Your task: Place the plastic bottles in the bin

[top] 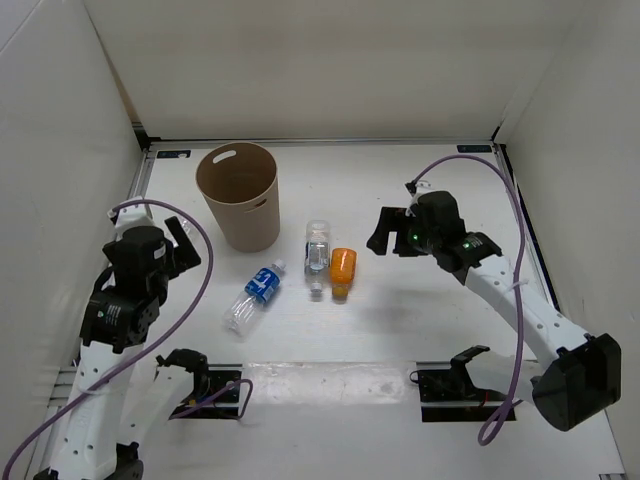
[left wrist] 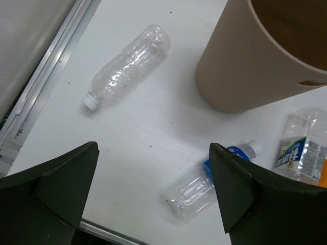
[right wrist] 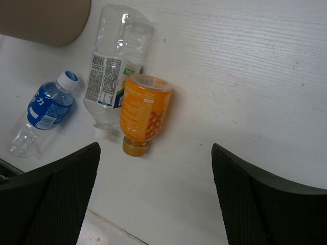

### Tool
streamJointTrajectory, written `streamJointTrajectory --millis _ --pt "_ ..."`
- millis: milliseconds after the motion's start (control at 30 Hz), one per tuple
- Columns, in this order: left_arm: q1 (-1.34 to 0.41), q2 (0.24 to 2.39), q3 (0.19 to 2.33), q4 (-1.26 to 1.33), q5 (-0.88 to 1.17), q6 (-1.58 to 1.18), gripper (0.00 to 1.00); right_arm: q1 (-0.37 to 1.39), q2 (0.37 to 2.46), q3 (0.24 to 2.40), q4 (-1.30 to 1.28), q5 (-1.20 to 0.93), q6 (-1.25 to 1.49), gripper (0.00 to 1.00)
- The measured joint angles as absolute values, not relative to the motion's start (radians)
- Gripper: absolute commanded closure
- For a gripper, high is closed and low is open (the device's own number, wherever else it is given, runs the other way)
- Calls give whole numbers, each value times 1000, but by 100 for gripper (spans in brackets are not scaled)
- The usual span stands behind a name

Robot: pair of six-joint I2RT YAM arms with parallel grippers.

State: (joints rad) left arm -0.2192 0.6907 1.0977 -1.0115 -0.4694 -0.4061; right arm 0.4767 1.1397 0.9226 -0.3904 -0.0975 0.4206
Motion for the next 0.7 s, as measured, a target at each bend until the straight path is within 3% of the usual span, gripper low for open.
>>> streamJointTrajectory --millis 433,700 --pt "-220 508 924 -992 -508 -401 1 498 1164 940 -424 -20 440 10" --pt "-220 544 924 -986 -507 -407 1 565 1430 1052 -431 -83 469 10"
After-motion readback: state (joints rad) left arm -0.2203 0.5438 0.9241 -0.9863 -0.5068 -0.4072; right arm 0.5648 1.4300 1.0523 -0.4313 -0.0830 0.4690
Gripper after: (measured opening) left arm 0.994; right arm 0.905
